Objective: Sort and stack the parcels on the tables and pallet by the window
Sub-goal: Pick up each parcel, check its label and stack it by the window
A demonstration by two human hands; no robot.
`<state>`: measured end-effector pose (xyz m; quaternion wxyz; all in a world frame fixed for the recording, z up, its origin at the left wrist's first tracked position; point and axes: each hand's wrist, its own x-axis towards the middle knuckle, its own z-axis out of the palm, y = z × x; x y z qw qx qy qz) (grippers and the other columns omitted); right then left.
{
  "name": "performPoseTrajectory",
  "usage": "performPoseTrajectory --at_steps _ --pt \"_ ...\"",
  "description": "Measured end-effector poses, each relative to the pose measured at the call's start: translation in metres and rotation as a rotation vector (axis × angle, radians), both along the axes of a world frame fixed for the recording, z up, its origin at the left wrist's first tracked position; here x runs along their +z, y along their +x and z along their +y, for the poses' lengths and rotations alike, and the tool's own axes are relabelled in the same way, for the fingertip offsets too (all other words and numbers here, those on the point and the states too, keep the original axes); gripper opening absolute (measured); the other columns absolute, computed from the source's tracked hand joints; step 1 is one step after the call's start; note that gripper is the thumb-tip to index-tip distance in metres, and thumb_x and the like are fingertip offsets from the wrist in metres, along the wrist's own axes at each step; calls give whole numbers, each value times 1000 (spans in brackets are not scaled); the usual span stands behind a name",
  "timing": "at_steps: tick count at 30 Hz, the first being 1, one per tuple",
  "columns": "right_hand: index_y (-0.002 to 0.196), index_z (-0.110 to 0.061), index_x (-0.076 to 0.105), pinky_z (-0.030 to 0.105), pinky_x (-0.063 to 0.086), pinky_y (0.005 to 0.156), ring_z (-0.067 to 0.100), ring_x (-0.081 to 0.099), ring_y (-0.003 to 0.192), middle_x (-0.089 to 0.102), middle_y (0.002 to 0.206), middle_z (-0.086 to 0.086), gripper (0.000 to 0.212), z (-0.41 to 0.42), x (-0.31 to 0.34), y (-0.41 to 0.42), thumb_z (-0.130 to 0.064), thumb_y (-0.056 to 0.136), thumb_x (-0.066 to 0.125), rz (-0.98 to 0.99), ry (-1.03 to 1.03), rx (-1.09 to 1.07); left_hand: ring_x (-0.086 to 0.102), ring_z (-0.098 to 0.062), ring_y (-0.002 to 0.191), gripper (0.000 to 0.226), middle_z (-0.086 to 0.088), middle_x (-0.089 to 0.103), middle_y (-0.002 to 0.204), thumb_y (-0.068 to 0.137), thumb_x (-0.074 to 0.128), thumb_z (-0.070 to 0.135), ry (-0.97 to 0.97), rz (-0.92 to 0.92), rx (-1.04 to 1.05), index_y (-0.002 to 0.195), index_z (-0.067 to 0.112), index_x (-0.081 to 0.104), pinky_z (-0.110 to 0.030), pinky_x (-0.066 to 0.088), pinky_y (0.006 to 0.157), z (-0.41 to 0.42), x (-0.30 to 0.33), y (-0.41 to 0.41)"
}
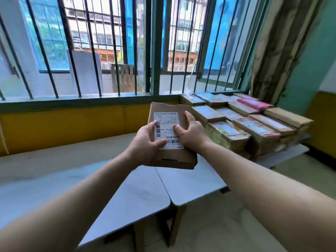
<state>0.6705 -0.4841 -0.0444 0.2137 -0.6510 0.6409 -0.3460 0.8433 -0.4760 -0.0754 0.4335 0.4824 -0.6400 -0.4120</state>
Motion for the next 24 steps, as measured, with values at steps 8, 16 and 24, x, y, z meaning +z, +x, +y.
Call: performPoseTrajectory --at_steps 8,16,24 --pt "157 -31 14 39 32 114 28 35 141 31 157 10 77 50 28 -178 -51 95 54 56 -16 -224 50 -18 126 79 0 42 143 83 73 18 -48 17 -192 148 27 29 -42 52 97 17 22 -178" --pt "157 -33 15 34 35 108 27 40 135 31 154 10 76 93 29 -322 -53 95 55 50 0 -428 47 -16 127 77 5 42 144 83 71 31 -81 -108 -345 147 35 29 -41 42 107 27 24 -328" --pt "156 -34 15 41 38 110 29 41 135 34 151 14 78 79 17 -418 -54 94 56 29 5 -612 46 -20 127 74 4 37 146 87 67 31 -118 -189 -491 148 38 26 -45 43 105 -9 22 -438"
